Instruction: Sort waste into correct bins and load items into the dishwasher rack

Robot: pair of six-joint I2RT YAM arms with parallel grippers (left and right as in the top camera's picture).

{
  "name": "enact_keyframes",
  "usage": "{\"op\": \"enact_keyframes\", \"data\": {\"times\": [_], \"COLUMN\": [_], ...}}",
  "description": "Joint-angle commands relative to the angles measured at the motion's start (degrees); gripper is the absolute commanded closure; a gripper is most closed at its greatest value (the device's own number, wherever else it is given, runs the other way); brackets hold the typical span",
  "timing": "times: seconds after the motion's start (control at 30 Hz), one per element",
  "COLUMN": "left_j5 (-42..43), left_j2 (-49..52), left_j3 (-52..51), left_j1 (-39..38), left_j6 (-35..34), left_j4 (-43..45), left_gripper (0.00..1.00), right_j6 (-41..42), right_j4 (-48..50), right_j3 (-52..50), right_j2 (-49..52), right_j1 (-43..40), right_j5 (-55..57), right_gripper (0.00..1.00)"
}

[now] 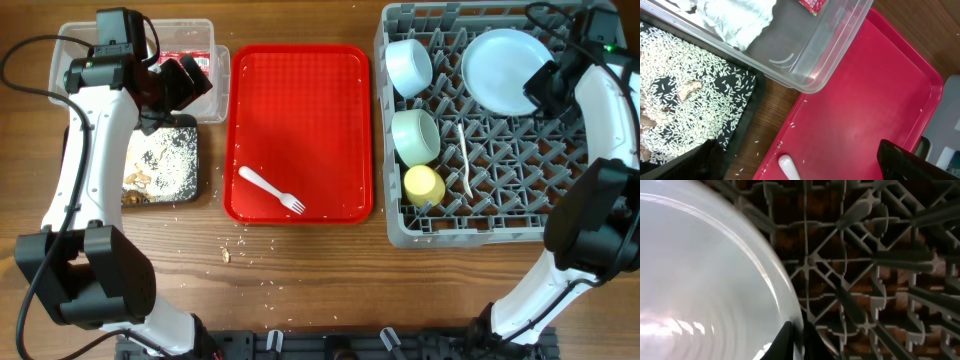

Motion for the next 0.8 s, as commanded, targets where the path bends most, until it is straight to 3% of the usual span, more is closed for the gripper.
{"op": "enact_keyframes", "data": {"times": [0.0, 0.23, 0.37, 0.57, 0.77], "left_j5": [-0.5, -0.5, -0.5, -0.5, -0.5], "left_j2": [-0.6, -0.6, -0.6, -0.6, -0.6], "left_j3": [0.6, 0.6, 0.6, 0.6, 0.6], "left_j1": [0.0, 0.0, 0.0, 0.0, 0.0], "left_j6": [0.1, 0.1, 0.1, 0.1, 0.1], "left_j4": [0.1, 0.1, 0.1, 0.1, 0.1], "left_gripper": [0.0, 0.0, 0.0, 0.0, 0.0], "right_j6": [-0.4, -12.7, -20.7, -28.3, -28.5], "right_j4": [1.5, 9.5, 12.7, 15.4, 19.4], "right_j3": [-3.1, -3.0, -3.0, -3.0, -3.0], "right_j2": [0.7, -4.7, -11.5, -13.4, -13.4], "right_j1": [-0.2, -0.2, 2.0, 14.5, 22.3], "right_j5": [0.8, -9.0, -7.9, 12.7, 35.8], "right_gripper": [0.96, 0.96, 0.96, 0.96, 0.96]}}
